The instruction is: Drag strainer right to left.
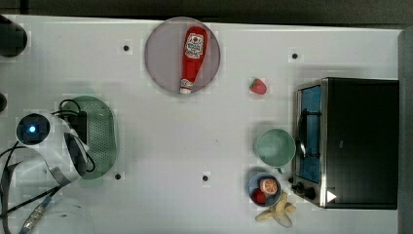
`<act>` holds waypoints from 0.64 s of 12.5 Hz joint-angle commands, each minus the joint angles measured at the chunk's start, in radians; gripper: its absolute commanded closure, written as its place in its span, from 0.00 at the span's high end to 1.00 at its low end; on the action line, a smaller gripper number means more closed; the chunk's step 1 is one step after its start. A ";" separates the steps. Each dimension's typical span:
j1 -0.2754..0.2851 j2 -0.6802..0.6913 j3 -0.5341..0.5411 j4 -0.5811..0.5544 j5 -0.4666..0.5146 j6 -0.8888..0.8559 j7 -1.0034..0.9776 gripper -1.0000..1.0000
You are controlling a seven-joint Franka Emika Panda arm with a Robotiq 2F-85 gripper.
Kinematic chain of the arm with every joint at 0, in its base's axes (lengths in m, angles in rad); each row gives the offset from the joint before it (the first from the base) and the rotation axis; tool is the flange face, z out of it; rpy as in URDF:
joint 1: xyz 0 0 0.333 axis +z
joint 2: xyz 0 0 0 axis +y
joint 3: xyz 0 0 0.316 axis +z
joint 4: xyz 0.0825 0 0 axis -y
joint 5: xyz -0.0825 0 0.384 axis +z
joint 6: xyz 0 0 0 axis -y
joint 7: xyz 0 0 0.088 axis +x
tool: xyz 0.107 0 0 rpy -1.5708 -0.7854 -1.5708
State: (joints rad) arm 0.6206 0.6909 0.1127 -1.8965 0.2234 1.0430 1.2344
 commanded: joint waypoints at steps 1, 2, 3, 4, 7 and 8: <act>0.024 -0.005 -0.018 0.041 0.023 -0.002 0.058 1.00; 0.024 -0.011 -0.021 0.039 0.020 -0.021 0.058 1.00; 0.024 -0.028 -0.035 0.034 -0.002 -0.031 0.037 1.00; 0.024 -0.058 -0.059 0.026 -0.040 -0.046 -0.022 1.00; 0.018 -0.201 -0.159 0.003 -0.083 -0.161 -0.237 1.00; 0.016 -0.258 -0.201 0.003 -0.083 -0.214 -0.313 1.00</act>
State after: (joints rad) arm 0.6841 0.5176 -0.0185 -1.9326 0.1619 0.8184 1.0820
